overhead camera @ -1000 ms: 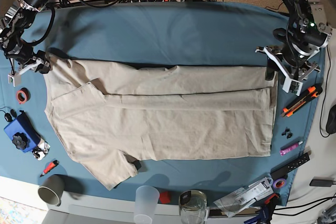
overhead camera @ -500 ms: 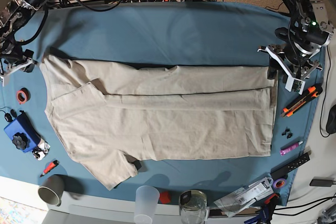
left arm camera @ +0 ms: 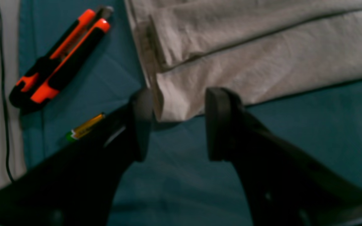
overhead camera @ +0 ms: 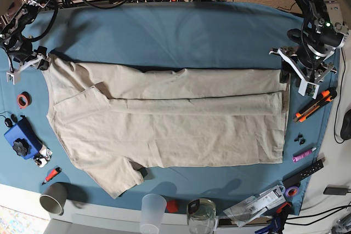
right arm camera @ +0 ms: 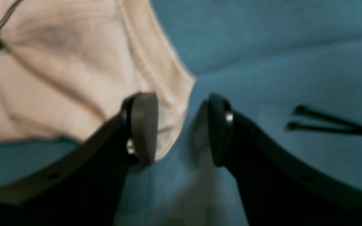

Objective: Fold the T-shirt properly
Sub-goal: 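Lower both grippers to the folded edge and grasp it again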

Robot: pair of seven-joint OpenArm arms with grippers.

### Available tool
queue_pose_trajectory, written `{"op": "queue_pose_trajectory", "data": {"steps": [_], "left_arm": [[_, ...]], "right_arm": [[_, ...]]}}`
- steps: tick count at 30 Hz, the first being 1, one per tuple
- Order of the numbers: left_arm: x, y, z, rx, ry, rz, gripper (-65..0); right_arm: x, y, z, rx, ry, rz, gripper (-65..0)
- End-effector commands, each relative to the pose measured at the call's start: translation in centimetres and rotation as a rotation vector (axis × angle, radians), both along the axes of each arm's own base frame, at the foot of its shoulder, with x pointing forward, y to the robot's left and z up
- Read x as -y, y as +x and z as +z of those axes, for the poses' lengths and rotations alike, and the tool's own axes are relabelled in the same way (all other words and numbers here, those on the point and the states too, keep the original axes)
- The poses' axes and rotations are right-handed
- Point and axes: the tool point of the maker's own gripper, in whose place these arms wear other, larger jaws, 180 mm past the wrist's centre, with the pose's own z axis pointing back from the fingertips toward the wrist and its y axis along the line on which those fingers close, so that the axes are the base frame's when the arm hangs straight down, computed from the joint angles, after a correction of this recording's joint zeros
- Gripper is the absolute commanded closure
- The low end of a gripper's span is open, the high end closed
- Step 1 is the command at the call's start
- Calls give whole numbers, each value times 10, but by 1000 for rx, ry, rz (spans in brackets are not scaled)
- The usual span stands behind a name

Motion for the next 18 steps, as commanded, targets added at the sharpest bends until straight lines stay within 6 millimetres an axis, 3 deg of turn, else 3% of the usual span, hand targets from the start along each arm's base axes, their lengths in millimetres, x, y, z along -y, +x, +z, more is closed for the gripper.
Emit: {"op": "queue_pose_trajectory", "data": {"steps": [1,9,18], "left_arm": [[-1,5,12,46,7,-11,-262],[-1,5,12,46,7,-10,-262],[-1,5,12,47,6,-10,-262]], "right_arm": [[11,9,18,42,-34,6,-264],[25,16,28,99,-64,-40,-264],[15,-1,-15,28,76,-69,-263]]}}
